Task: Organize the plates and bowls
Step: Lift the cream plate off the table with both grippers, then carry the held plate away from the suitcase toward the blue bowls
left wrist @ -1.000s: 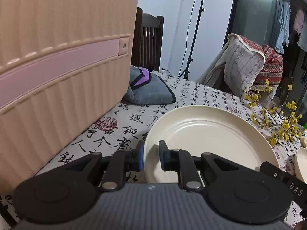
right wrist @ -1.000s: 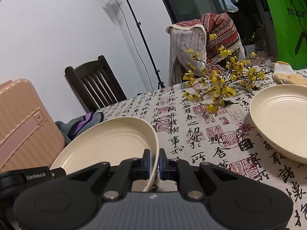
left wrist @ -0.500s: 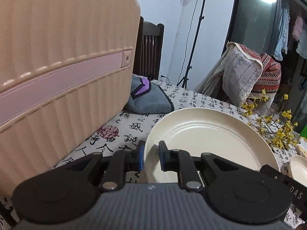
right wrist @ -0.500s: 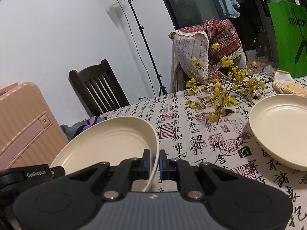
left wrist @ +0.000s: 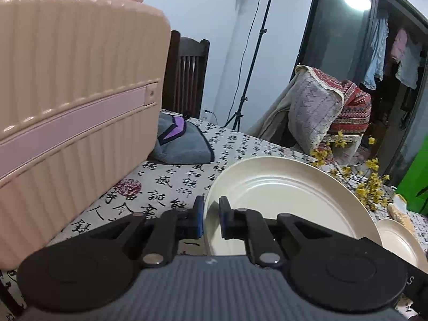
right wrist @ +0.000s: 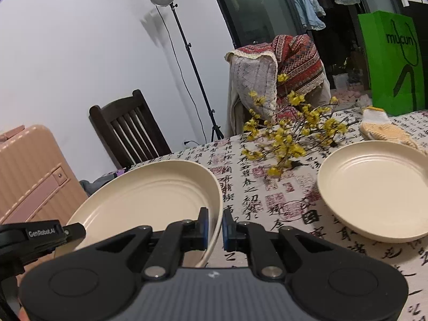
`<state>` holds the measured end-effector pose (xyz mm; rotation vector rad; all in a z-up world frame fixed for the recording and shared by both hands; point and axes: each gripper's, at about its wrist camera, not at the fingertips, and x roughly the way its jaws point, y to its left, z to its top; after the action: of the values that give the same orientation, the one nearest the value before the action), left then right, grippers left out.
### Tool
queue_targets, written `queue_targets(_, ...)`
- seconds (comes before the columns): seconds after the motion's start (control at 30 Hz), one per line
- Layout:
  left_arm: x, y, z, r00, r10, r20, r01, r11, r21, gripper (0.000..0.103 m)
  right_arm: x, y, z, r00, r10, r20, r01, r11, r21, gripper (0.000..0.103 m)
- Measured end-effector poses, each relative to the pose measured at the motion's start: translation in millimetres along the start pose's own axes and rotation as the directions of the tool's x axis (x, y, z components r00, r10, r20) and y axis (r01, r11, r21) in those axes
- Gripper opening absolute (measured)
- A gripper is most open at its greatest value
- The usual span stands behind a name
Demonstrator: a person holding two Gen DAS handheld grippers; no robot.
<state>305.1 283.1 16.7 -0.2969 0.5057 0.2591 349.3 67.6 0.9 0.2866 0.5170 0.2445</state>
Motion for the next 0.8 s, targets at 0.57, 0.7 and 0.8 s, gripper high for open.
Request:
queue_targets(0.57,-30,-14,-7,1.0,-0.017,0.002,0.017,1.0,-0.015,0.012,-36,-13,5,1.0,-0.006,0.009,0.006,1.0,0.008,0.01)
queue_targets(0.7,-40,-17,-13,1.0,-0.017,0.003,0.018,1.0,-0.019,0.012,-47,-18,4,1.0,-0.001,0.01,0.001,1.0,0.005,0.01)
queue_targets(0.8,-49,-21,-15,1.0,-0.018,0.01,0.018,1.0,-0.02,0.012,-56,-22,3,1.0,0.002,0.013,-0.002,1.0,0.001,0.01)
